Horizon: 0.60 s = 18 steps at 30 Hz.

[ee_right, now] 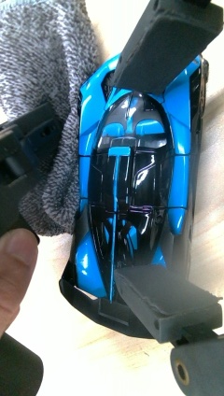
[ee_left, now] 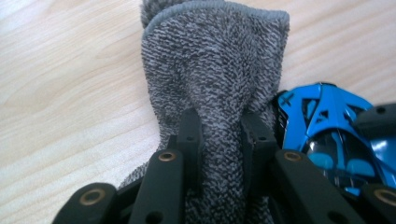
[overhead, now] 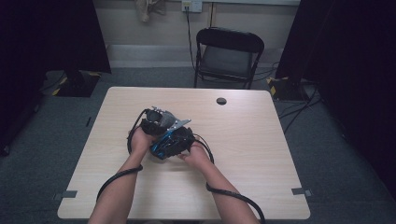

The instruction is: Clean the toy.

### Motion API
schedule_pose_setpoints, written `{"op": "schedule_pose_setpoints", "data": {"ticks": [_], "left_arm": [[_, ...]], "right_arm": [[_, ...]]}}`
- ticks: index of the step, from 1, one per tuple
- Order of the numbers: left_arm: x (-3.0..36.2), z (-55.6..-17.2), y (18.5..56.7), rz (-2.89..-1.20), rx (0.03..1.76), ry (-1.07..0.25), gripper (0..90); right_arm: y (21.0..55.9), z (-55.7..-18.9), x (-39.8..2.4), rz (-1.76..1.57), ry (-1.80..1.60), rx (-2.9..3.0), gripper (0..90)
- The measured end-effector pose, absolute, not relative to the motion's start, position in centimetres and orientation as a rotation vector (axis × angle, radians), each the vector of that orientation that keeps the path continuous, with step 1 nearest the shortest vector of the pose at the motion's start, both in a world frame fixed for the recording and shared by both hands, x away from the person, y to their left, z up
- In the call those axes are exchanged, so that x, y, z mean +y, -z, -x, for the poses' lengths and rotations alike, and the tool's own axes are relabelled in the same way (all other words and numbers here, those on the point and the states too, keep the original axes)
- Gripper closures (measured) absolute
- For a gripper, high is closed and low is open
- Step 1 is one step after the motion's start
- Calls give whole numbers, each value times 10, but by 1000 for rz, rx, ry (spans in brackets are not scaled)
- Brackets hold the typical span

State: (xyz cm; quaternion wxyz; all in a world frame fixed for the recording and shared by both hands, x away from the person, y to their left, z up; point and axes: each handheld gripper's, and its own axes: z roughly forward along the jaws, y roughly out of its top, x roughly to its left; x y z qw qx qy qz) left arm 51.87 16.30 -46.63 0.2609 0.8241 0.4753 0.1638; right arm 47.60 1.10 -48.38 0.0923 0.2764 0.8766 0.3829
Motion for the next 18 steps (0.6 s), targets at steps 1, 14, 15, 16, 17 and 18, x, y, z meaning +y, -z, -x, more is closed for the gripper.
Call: {"op": "schedule_pose_setpoints", "data": {"ticks": [1, 14, 15, 16, 17, 18], "left_arm": [[163, -518, 466, -2239, 1272, -444, 734], [168, -511, 463, -2316, 1202, -425, 753], [169, -510, 462, -2319, 1204, -423, 753], [171, -509, 462, -2317, 1207, -412, 753], [172, -508, 462, -2318, 1206, -410, 753], [173, -507, 462, -2318, 1208, -402, 753]], "right_arm": [[484, -476, 11, -819, -1138, 2603, 80], [484, -476, 11, -818, -1141, 2600, 80], [484, -476, 11, -817, -1142, 2600, 80], [484, -476, 11, -818, -1141, 2600, 80], [484, -476, 11, -818, -1145, 2598, 80], [484, -476, 11, -818, -1144, 2599, 80]]}}
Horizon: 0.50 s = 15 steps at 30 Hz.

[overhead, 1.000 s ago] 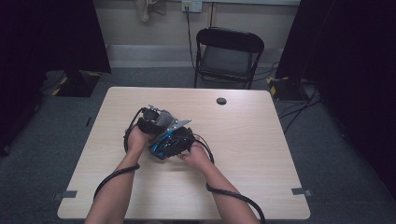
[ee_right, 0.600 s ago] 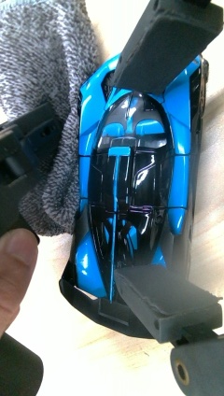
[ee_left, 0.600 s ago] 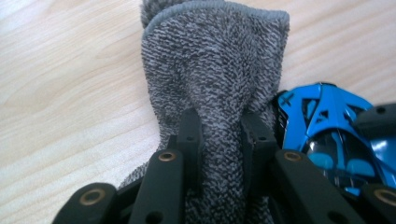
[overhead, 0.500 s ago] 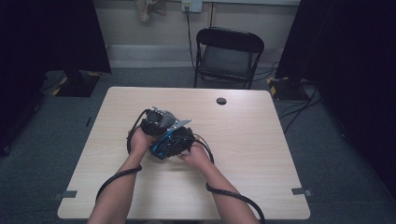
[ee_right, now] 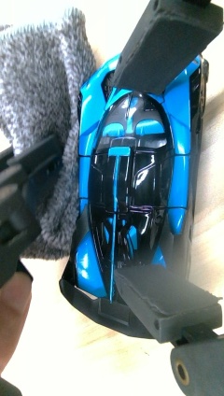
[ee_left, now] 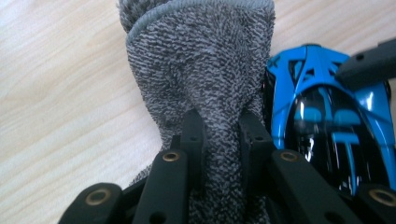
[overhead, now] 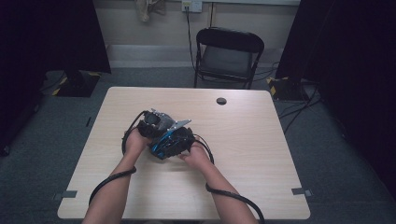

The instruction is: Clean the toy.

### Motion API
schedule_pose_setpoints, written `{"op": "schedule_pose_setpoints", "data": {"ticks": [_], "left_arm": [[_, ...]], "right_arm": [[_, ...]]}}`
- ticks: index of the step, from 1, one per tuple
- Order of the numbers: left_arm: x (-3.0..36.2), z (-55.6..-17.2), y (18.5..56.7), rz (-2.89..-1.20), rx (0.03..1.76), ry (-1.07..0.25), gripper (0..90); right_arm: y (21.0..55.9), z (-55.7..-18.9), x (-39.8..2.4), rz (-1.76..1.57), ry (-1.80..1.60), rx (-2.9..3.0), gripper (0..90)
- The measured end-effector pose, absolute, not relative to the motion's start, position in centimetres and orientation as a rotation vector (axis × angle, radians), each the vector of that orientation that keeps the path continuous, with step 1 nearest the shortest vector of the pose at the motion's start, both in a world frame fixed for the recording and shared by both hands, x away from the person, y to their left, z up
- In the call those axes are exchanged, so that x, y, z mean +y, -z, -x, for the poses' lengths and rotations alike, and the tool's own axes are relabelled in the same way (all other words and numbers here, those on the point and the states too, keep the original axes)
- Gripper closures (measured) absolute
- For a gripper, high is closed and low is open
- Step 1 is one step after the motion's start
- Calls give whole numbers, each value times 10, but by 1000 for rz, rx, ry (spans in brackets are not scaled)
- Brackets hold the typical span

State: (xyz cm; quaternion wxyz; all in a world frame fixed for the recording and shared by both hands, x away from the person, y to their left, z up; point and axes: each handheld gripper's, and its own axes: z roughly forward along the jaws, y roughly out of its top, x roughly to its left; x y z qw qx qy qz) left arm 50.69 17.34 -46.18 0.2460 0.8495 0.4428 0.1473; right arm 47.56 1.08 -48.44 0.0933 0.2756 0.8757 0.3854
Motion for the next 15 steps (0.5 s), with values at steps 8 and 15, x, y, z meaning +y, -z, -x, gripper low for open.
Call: {"op": "schedule_pose_setpoints", "data": {"ticks": [8, 15], "left_arm": [[184, -497, 460, -2315, 1218, -374, 753], [190, -490, 460, -2314, 1225, -366, 753]], "right_arm": [[484, -475, 11, -817, -1142, 2599, 80], [484, -475, 11, -818, -1142, 2599, 80]]}}
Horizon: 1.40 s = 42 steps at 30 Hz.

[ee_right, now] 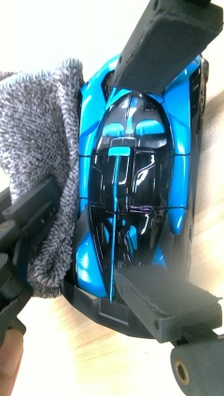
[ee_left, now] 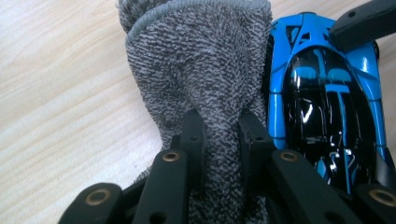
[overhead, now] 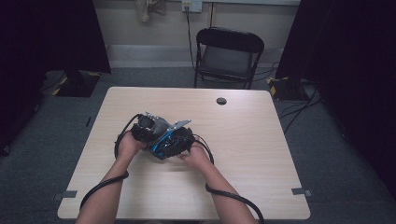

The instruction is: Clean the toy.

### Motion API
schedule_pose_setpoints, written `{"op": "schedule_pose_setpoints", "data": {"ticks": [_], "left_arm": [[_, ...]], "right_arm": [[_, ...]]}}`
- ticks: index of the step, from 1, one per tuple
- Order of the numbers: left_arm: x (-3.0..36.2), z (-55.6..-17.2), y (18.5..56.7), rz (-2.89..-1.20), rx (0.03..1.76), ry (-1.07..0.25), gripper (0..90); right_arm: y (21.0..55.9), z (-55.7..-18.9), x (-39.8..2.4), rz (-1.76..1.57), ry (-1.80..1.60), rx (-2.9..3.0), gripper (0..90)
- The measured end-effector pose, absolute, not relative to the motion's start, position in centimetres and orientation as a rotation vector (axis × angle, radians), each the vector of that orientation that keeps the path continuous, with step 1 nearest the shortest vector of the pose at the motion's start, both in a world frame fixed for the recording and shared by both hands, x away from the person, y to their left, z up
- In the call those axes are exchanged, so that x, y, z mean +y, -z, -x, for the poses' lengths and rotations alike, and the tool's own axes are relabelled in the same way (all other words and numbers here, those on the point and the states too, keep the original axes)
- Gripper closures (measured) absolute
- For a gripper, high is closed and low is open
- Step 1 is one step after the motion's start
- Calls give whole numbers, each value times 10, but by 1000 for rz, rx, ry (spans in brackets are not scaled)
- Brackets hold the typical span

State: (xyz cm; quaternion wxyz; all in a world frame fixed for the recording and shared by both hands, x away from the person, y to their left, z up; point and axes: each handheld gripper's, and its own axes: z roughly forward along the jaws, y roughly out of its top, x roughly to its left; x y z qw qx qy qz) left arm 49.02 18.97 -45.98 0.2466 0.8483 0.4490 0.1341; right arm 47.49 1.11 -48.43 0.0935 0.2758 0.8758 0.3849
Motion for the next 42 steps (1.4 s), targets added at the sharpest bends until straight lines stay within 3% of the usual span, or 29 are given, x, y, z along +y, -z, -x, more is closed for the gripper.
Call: {"op": "schedule_pose_setpoints", "data": {"ticks": [42], "left_arm": [[225, -446, 457, -2305, 1228, -306, 751]], "right_arm": [[484, -474, 11, -818, -1142, 2597, 80]]}}
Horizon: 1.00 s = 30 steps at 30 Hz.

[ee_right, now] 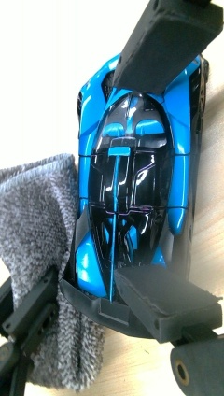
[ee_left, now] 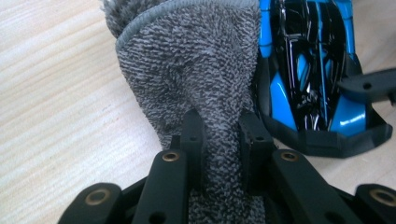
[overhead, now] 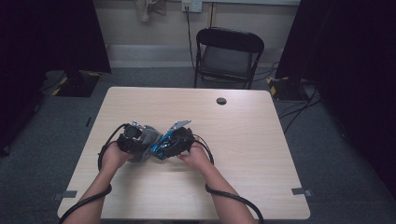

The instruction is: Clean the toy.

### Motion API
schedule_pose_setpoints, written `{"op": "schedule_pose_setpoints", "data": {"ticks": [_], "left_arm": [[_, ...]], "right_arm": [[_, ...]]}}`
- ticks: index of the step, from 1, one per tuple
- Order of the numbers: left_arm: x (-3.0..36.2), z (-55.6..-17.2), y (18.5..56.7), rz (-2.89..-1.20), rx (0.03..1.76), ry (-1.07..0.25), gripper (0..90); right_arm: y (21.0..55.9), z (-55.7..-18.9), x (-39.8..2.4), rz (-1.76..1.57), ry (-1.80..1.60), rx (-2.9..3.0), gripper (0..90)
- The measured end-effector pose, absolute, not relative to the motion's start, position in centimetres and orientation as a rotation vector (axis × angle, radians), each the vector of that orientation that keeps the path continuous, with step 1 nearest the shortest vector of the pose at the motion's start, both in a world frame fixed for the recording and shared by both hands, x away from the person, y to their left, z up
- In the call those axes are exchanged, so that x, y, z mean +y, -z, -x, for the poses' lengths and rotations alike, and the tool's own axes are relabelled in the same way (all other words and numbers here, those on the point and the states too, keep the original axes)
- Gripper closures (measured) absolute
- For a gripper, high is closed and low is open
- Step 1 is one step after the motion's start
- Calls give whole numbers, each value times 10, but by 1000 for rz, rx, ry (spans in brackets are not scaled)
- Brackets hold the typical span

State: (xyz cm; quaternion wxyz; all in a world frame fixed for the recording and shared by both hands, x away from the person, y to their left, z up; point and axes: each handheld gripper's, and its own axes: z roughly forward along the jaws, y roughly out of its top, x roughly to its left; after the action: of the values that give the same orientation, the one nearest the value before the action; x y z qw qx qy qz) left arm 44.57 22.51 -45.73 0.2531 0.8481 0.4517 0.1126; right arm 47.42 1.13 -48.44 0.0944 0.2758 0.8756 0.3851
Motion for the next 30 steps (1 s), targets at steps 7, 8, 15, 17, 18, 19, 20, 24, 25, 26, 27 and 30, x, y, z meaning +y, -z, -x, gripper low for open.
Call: {"op": "schedule_pose_setpoints", "data": {"ticks": [7, 8, 15, 17, 18, 19, 20, 24, 25, 26, 27, 30], "left_arm": [[231, -435, 456, -2311, 1215, -304, 751], [232, -434, 456, -2308, 1217, -306, 751], [241, -425, 452, -2319, 1217, -320, 750], [245, -424, 448, -2322, 1221, -327, 748], [247, -424, 446, -2316, 1221, -343, 748], [249, -425, 444, -2313, 1227, -341, 748], [251, -425, 441, -2306, 1232, -345, 748], [252, -431, 433, -2277, 1241, -364, 745], [252, -433, 431, -2265, 1246, -369, 744], [251, -436, 429, -2262, 1246, -374, 744], [251, -439, 428, -2258, 1250, -380, 742], [247, -451, 425, -2238, 1266, -382, 743]], "right_arm": [[484, -474, 12, -820, -1140, 2599, 80], [484, -474, 12, -820, -1140, 2599, 80], [484, -474, 11, -820, -1142, 2597, 80], [484, -474, 12, -820, -1141, 2597, 80], [484, -474, 12, -821, -1141, 2597, 80], [484, -474, 12, -822, -1141, 2594, 80], [485, -474, 12, -822, -1144, 2593, 81], [485, -474, 11, -821, -1146, 2591, 80], [485, -474, 11, -820, -1142, 2591, 80], [484, -474, 11, -821, -1142, 2592, 80], [484, -474, 12, -822, -1141, 2593, 81], [484, -473, 12, -823, -1141, 2592, 81]]}}
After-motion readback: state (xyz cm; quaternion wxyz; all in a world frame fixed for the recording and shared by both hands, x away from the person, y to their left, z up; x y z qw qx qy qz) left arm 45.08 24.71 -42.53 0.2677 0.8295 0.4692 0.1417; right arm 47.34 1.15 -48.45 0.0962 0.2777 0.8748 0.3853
